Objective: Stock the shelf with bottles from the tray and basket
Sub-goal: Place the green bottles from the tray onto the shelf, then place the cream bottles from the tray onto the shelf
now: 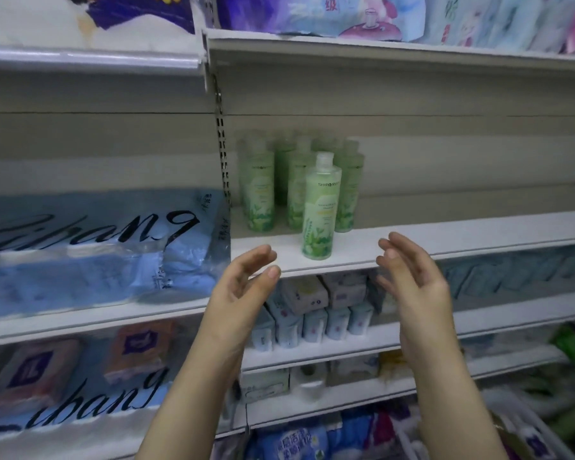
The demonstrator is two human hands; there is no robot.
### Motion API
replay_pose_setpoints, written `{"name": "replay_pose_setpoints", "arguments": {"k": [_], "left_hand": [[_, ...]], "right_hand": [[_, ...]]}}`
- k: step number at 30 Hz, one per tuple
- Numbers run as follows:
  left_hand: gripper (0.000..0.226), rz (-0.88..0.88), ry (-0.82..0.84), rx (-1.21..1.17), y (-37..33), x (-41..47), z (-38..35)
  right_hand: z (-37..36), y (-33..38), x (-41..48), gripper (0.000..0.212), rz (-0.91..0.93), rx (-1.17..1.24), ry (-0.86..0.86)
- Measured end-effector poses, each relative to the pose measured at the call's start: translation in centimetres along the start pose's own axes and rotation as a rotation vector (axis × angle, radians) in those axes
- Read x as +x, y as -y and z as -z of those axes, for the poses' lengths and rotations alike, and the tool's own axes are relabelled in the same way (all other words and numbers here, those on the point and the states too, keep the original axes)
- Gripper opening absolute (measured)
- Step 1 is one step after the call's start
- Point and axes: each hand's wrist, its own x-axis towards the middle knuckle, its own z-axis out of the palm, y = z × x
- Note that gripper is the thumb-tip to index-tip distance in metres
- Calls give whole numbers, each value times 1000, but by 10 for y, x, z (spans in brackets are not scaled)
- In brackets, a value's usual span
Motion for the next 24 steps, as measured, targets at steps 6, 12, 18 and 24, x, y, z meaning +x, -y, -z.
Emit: {"name": "replay_pose_setpoints", "arguments": {"k": [6,12,18,24], "left_hand": [[46,-5,66,-65,-3,-40,16],[37,43,183,-109,-3,-64,4],[32,75,318,-154,4,-80,-41],[37,138,453,-164,18,-103,-121]], "right_hand": [[14,18,-67,24,-4,-63,-64],[45,35,-108,23,-11,-100,-189],[95,49,-131,27,-11,-126,-315],[175,58,-148,28,-27,-157,-480]]}}
